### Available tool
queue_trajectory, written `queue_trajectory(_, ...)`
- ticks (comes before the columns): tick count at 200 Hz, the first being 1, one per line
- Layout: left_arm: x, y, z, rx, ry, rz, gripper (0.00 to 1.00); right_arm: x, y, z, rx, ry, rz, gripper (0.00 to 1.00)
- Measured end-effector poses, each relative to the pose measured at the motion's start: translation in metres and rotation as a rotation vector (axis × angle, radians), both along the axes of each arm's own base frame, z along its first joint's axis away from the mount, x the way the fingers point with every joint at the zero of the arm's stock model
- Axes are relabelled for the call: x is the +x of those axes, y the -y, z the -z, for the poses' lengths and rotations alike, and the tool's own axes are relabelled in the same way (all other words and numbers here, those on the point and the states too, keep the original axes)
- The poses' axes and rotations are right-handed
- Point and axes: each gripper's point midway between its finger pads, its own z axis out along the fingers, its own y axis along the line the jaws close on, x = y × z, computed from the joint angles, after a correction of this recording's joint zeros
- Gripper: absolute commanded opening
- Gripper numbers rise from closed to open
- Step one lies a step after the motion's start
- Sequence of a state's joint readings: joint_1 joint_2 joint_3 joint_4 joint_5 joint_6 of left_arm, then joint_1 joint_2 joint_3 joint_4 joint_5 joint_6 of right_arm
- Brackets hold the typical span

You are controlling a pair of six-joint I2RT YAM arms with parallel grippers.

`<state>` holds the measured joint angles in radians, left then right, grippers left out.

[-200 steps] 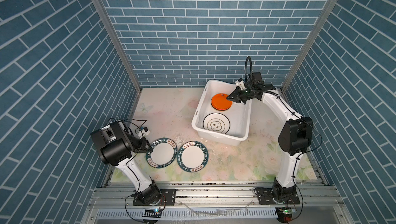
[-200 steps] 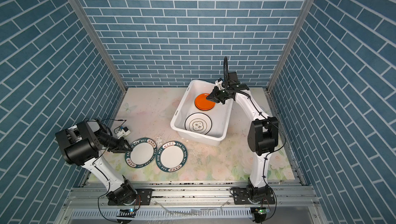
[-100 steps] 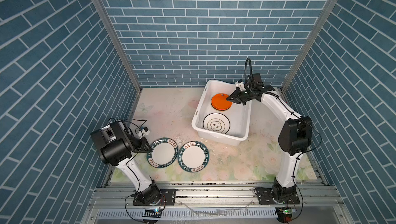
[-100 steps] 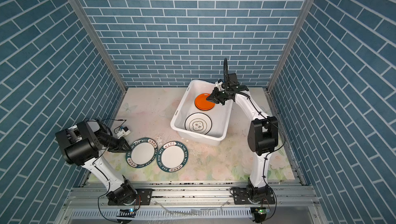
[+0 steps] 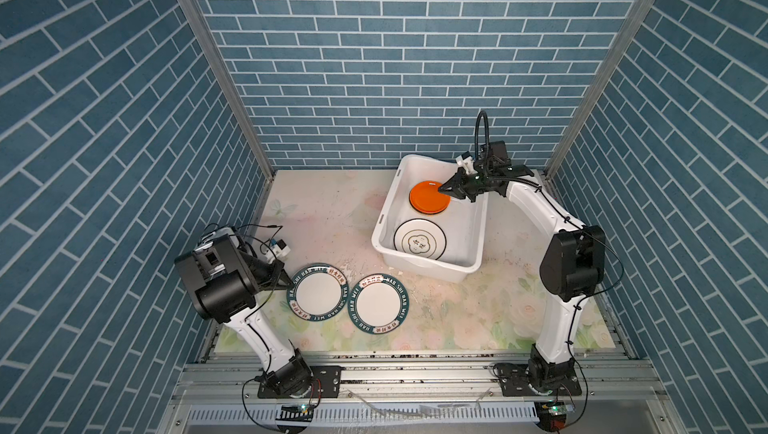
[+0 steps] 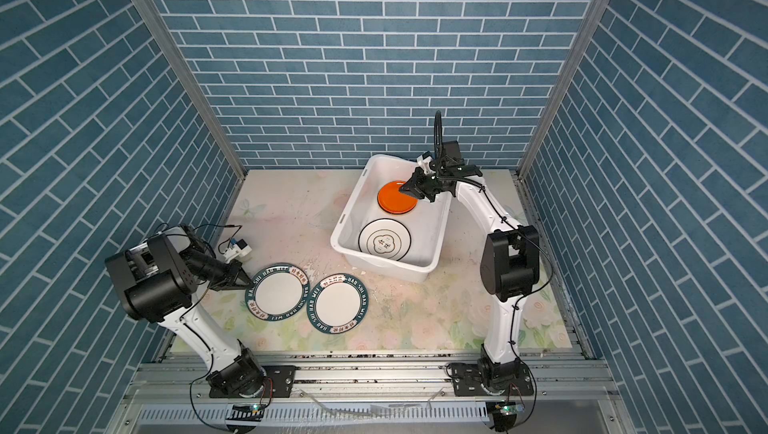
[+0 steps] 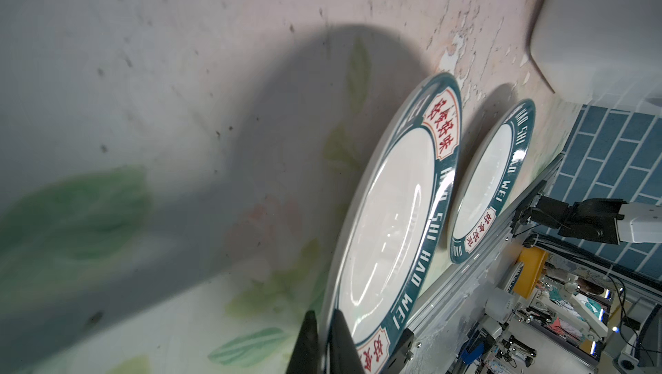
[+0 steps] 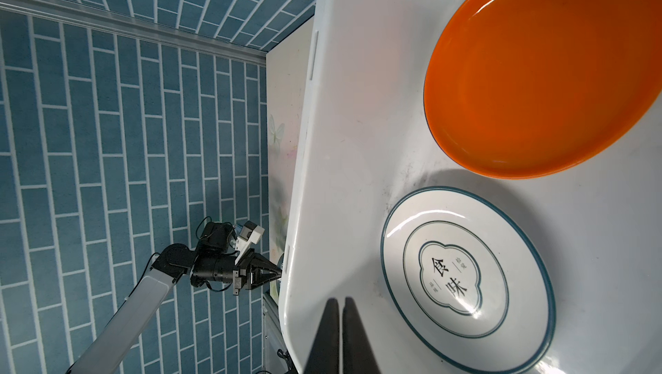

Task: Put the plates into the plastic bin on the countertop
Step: 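Close the left gripper on the plate rim and lift it upright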

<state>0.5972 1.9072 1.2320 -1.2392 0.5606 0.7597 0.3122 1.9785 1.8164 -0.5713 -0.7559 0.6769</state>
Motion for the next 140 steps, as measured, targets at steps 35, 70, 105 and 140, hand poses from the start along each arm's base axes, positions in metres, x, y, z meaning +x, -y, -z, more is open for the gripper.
queue_trajectory(35, 0.011, -0.008, -0.015, 0.033, 0.046, 0.0, 0.0, 0.001, -0.001, -0.002, 0.006, 0.01, -0.002, 0.08)
queue_trajectory(70, 0.031, -0.022, -0.038, 0.088, 0.117, -0.003, 0.0, 0.001, -0.002, -0.004, 0.014, 0.012, -0.005, 0.1)
queue_trajectory(105, 0.054, -0.034, -0.077, 0.128, 0.208, -0.024, 0.0, 0.005, -0.005, -0.017, 0.032, 0.04, -0.013, 0.12)
queue_trajectory(140, 0.073, -0.035, -0.118, 0.141, 0.277, -0.043, 0.0, 0.012, -0.012, -0.035, 0.046, 0.081, -0.041, 0.14)
